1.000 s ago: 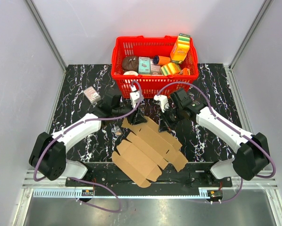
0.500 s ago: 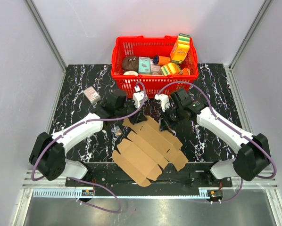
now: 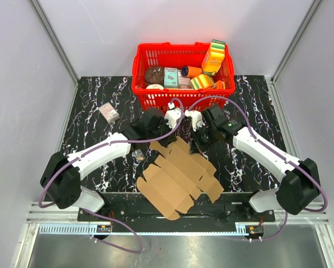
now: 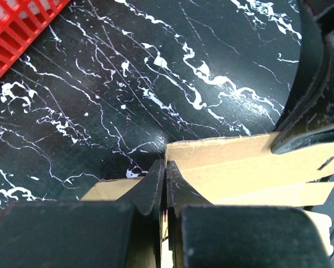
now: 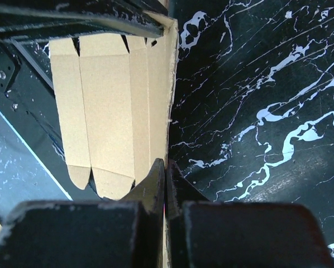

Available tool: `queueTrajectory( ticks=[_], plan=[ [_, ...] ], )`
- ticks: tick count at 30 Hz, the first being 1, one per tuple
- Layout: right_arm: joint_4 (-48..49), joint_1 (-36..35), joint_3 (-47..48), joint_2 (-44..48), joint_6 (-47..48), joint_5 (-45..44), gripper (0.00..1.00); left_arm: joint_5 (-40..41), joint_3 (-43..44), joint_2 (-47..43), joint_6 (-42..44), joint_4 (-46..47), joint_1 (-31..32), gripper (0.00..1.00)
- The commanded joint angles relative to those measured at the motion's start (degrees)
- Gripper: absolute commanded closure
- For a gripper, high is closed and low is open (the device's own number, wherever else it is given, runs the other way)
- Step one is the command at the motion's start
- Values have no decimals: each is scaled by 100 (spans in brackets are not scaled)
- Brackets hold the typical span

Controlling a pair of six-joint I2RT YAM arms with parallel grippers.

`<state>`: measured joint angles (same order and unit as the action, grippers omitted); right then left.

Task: Fold the paper box

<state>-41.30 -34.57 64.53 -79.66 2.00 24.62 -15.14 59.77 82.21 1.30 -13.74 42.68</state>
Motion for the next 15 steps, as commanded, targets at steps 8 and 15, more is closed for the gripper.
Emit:
queueTrajectory(
  ticks=[8, 15],
  plan=[
    [491, -41, 525, 170, -867, -326, 100, 1407, 623, 207, -736, -234, 294, 100],
    [632, -50, 631, 117, -1184, -370, 100, 2198, 984, 400, -1035, -428, 584, 99]
  ],
)
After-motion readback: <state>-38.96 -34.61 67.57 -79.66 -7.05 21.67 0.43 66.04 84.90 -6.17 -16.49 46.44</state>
